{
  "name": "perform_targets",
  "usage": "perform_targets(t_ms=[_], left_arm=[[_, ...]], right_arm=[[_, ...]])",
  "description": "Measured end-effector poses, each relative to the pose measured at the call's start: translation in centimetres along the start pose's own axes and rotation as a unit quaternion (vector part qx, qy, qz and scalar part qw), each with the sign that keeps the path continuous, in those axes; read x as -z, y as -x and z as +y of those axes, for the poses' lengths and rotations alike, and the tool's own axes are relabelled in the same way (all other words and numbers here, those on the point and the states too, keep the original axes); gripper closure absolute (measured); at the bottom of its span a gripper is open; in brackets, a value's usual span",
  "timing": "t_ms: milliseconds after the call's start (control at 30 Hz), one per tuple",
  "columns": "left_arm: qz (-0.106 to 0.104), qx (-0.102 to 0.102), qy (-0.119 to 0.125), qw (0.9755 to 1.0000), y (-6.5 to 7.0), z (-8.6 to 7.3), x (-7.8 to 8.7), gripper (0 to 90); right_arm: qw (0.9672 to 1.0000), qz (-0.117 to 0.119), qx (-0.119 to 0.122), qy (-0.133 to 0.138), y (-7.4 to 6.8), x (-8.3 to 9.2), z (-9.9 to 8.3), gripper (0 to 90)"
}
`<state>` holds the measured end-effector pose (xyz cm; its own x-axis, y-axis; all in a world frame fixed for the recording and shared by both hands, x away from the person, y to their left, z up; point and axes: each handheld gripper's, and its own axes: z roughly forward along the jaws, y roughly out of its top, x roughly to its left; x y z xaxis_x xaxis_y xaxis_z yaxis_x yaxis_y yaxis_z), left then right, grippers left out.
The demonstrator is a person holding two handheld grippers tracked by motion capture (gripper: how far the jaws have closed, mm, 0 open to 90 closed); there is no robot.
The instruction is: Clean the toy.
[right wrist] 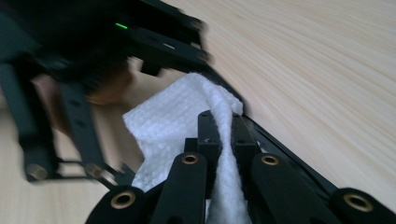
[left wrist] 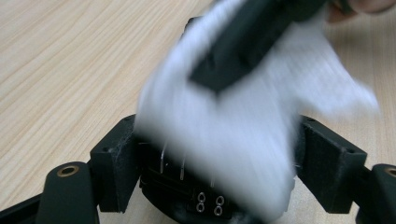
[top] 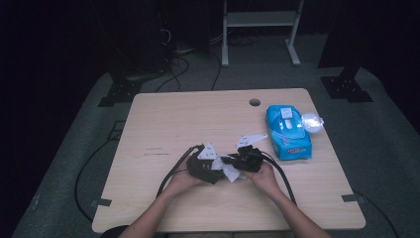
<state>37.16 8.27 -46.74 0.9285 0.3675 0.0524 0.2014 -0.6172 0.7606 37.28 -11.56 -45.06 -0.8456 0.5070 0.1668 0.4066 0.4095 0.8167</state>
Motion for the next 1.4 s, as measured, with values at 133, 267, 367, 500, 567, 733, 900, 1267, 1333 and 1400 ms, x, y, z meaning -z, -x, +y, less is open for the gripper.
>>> perform_targets(t_ms=[133, 267, 367, 500, 567, 733, 900, 1267, 1333, 1400], left_arm=[[-0.001, 0.003, -0.001, 1.0, -0.2, -0.2, 0.1, 22.6], [-0.001, 0.007, 0.0, 1.0, -0.4, -0.4, 0.2, 22.7], [0.0, 0.006, -0.002, 1.0, -0.4, -0.4, 0.1, 22.7], [-0.001, 0.007, -0.011, 0.9999, -0.4, -0.7, 0.0, 22.9], [0.0, 0.008, -0.009, 0.9999, -0.3, -0.7, 0.0, 22.9], [-0.002, 0.007, -0.004, 1.0, -0.4, -0.6, 0.1, 23.0], [-0.001, 0.002, -0.008, 1.0, -0.4, -0.6, 0.1, 23.1], [-0.002, 0.003, -0.006, 1.0, -0.4, -0.7, 0.1, 23.3], [-0.004, 0.003, -0.006, 1.0, -0.5, -0.7, 0.1, 23.4], [-0.004, 0.002, -0.007, 1.0, -0.5, -0.7, 0.1, 23.4]], right_arm=[[0.9997, -0.014, 0.014, -0.013, -0.1, 0.0, 0.2, 86.0], [0.9989, -0.043, -0.004, -0.02, 1.4, 1.5, -1.2, 86.0], [0.9988, -0.042, -0.02, -0.016, 1.6, 2.3, -2.0, 86.0], [0.9994, -0.027, 0.009, -0.019, 0.2, 1.8, -1.7, 86.0], [0.9992, -0.031, 0.014, -0.023, 0.3, 1.9, -1.7, 86.0], [0.997, -0.071, -0.011, -0.028, 2.5, 3.9, -2.9, 86.0], [0.9952, -0.088, -0.029, -0.033, 3.4, 5.3, -3.8, 86.0], [0.9944, -0.094, -0.027, -0.04, 3.5, 5.7, -4.1, 86.0], [0.9933, -0.101, -0.038, -0.041, 4.0, 6.0, -4.2, 86.0], [0.9932, -0.102, -0.042, -0.038, 4.3, 5.8, -4.0, 86.0]])
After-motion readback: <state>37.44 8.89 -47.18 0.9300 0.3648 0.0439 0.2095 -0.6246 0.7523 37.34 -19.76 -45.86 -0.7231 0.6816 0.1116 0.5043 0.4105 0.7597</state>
